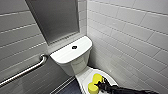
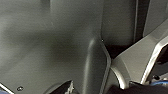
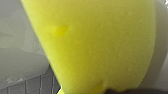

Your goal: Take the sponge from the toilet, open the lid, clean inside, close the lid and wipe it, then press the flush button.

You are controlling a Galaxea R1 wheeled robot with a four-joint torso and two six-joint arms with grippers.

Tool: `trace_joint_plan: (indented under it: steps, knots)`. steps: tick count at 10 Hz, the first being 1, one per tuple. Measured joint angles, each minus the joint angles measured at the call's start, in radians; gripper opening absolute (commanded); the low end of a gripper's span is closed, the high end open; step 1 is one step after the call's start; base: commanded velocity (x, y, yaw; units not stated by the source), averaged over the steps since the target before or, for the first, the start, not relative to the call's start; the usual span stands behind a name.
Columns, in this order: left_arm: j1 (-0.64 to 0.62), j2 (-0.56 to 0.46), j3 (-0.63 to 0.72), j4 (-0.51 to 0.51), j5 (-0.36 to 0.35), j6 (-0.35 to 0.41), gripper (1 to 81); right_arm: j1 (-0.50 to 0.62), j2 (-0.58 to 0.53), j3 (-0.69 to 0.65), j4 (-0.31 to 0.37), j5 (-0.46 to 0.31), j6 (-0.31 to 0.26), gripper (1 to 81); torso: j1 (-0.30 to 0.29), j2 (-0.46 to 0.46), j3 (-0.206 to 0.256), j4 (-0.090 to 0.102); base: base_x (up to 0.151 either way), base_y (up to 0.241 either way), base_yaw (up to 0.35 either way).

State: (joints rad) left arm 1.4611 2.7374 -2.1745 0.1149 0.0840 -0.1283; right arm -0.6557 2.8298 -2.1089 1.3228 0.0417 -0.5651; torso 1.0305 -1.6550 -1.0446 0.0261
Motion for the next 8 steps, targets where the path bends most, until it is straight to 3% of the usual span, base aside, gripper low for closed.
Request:
trace_joint_plan:
  steps: [5,8]
  knots:
    - [0.0,0.0,0.0,0.0,0.001,0.0,81.1,-0.107,-0.26,0.406,-0.013,0.221,0.0,1.0,0.0,0.0,0.0,0.0,0.0,0.0,0.0]
    - [0.0,-0.001,0.0,0.0,0.0,0.0,81.1,-0.209,-0.436,0.569,-0.053,0.326,0.002,1.0,0.0,0.0,0.0,0.0,0.0,0.0,0.0]
